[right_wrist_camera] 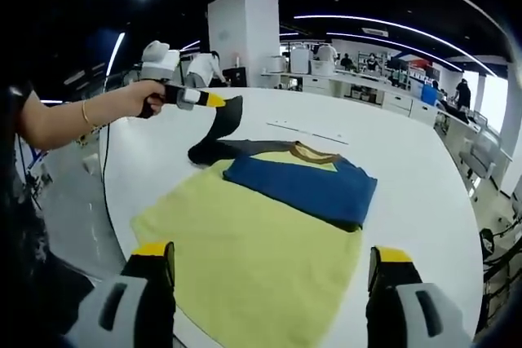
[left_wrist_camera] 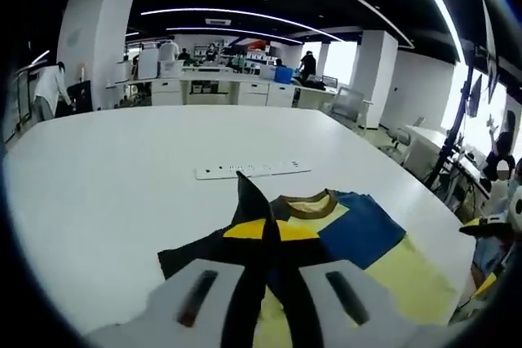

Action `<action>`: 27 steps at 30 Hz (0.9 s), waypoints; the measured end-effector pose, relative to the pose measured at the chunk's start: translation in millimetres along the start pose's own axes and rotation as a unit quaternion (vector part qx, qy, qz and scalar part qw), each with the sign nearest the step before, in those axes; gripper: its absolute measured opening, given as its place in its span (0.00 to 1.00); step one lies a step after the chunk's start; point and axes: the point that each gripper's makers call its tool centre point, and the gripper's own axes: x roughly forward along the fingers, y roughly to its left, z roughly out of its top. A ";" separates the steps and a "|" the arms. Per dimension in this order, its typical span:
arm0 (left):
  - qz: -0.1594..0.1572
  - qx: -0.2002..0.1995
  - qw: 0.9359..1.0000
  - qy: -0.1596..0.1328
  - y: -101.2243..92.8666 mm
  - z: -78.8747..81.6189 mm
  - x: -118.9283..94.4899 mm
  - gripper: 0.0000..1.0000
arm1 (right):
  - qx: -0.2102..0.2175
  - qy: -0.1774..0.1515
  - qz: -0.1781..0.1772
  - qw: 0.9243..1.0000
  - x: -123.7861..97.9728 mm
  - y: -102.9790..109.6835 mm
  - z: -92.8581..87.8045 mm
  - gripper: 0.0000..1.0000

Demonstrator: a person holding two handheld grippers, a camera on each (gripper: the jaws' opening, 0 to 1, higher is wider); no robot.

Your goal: Fold the garment on the visible template until the final outline fits inside the template.

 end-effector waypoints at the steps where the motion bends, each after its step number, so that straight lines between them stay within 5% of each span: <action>1: -0.004 0.005 1.000 0.000 -4.9 1.2 2.5 0.00 | 0.000 0.001 0.000 1.000 -0.1 0.0 -0.8 0.99; 27: -0.109 0.019 0.994 -0.004 -110.9 4.6 45.3 0.00 | 0.011 0.015 -0.011 1.000 -6.5 -12.7 -12.5 0.99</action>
